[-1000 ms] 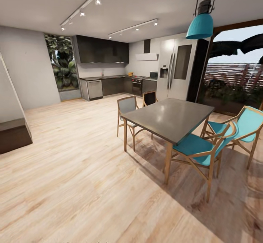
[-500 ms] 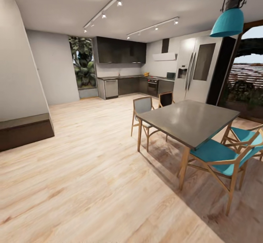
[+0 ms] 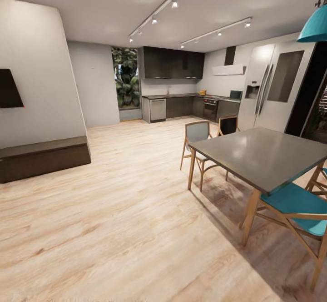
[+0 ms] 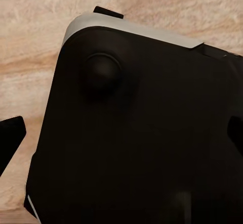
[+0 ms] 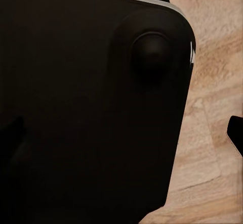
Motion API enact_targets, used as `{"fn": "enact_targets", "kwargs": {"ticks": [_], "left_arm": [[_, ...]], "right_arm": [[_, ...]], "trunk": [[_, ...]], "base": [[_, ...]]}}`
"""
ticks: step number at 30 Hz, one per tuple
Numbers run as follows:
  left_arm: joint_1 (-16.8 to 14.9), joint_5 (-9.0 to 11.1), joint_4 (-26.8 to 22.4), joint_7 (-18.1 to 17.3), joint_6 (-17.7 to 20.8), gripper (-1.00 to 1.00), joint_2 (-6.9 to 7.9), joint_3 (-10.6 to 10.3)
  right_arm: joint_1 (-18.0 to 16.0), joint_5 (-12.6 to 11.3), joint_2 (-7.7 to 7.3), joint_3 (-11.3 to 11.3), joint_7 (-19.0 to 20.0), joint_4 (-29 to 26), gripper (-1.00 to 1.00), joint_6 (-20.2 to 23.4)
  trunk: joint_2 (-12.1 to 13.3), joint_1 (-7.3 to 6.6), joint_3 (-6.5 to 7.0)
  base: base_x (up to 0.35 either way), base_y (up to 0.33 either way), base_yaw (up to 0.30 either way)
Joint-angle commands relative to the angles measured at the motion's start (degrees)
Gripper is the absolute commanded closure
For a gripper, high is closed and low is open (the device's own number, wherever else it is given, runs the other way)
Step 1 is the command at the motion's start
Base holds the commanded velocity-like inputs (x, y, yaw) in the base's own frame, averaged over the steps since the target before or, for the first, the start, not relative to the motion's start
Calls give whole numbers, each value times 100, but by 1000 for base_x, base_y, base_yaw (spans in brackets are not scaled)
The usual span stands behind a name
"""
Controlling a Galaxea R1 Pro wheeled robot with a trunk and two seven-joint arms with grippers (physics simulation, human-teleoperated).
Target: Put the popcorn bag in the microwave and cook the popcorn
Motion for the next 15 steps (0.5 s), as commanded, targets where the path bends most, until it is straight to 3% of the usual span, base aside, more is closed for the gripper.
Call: {"fn": "enact_targets", "kwargs": {"ticks": [1, 15], "left_arm": [[-1, 26, 1, 1, -13, -100, -1, 4], [-1, 26, -2, 1, -13, -100, -2, 6]], "right_arm": [[-1, 30, -1, 31, -5, 0, -100, -12], [-1, 30, -9, 31, -5, 0, -100, -10]], "trunk": [[-3, 0, -5], [-3, 0, -5]], "base": [[0, 0, 289], [0, 0, 289]]}}
